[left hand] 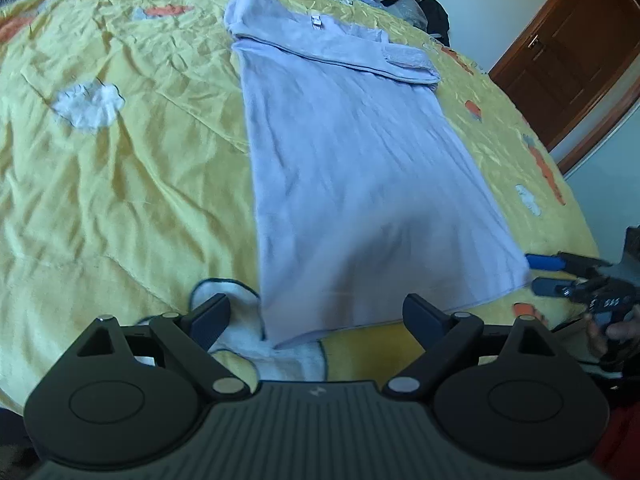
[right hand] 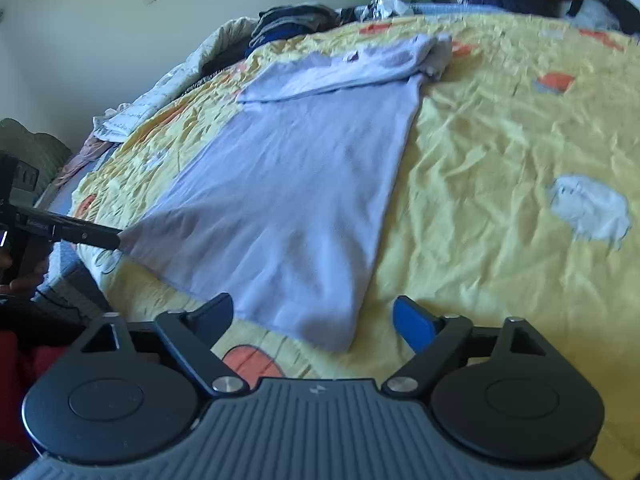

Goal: Fold small clothes
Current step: 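Grasp the hem of the top with the left tool while the right tool grasps it too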

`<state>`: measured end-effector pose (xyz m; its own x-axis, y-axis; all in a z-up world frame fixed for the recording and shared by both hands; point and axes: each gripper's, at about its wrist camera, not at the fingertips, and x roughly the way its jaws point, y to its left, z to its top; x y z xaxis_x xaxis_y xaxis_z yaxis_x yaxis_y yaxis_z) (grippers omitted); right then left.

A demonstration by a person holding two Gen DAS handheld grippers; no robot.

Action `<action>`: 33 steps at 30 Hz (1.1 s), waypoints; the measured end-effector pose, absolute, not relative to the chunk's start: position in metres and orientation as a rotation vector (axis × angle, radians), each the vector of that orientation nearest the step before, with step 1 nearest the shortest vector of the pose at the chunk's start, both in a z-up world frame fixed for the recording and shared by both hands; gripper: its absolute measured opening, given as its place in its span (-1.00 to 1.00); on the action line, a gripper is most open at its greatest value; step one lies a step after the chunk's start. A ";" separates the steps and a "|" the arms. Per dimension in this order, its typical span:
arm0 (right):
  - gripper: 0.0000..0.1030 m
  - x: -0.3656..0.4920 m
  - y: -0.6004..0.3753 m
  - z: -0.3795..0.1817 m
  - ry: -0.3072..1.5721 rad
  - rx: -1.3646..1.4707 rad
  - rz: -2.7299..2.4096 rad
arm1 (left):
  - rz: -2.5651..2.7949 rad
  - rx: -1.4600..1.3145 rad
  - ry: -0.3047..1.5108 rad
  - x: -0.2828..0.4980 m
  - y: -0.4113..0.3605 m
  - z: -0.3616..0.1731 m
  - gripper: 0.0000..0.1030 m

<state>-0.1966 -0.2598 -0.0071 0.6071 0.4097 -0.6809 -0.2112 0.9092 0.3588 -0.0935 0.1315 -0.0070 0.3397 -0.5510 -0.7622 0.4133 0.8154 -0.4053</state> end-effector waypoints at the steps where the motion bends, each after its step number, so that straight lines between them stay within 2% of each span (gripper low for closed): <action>1: 0.67 -0.197 -0.259 -0.007 0.847 0.256 0.370 | -0.649 -0.159 1.057 -0.094 0.130 -0.007 0.83; 4: 0.57 -0.198 -0.258 -0.007 0.852 0.266 0.395 | -0.666 -0.147 1.061 -0.098 0.121 -0.007 0.82; 6: 0.53 -0.201 -0.257 -0.007 0.847 0.283 0.423 | -0.659 -0.119 1.052 -0.102 0.115 -0.006 0.75; 7: 0.52 -0.201 -0.257 -0.007 0.845 0.288 0.428 | -0.649 -0.104 1.046 -0.104 0.112 -0.006 0.60; 8: 0.52 -0.201 -0.256 -0.007 0.842 0.291 0.428 | -0.643 -0.089 1.042 -0.105 0.111 -0.005 0.35; 11: 0.42 -0.200 -0.255 -0.008 0.839 0.323 0.453 | -0.612 -0.044 1.040 -0.108 0.107 -0.003 -0.21; 14: 0.21 -0.199 -0.257 -0.009 0.833 0.342 0.451 | -0.585 -0.027 1.032 -0.109 0.109 -0.004 -0.43; 15: 0.09 -0.199 -0.258 -0.010 0.833 0.349 0.446 | -0.579 -0.032 1.031 -0.108 0.110 -0.004 -0.48; 16: -0.09 -0.199 -0.260 -0.011 0.835 0.361 0.441 | -0.575 -0.038 1.032 -0.108 0.111 -0.004 -0.58; 17: -0.19 -0.198 -0.262 -0.011 0.838 0.368 0.436 | -0.573 -0.045 1.033 -0.108 0.112 -0.005 -0.72; 18: -0.45 -0.198 -0.263 -0.012 0.844 0.378 0.428 | -0.576 -0.053 1.035 -0.108 0.113 -0.005 -0.77; 19: -0.59 -0.197 -0.264 -0.014 0.850 0.385 0.423 | -0.576 -0.057 1.035 -0.108 0.113 -0.005 -0.78; 21: -0.62 -0.198 -0.265 -0.016 0.850 0.398 0.422 | -0.572 -0.045 1.024 -0.110 0.111 -0.005 -0.83; 23: -0.76 -0.199 -0.264 -0.016 0.840 0.404 0.409 | -0.575 -0.027 1.003 -0.114 0.108 -0.001 -0.86; 33: -0.81 -0.194 -0.265 0.024 0.695 0.405 0.417 | -0.553 0.024 0.848 -0.113 0.095 0.036 -0.87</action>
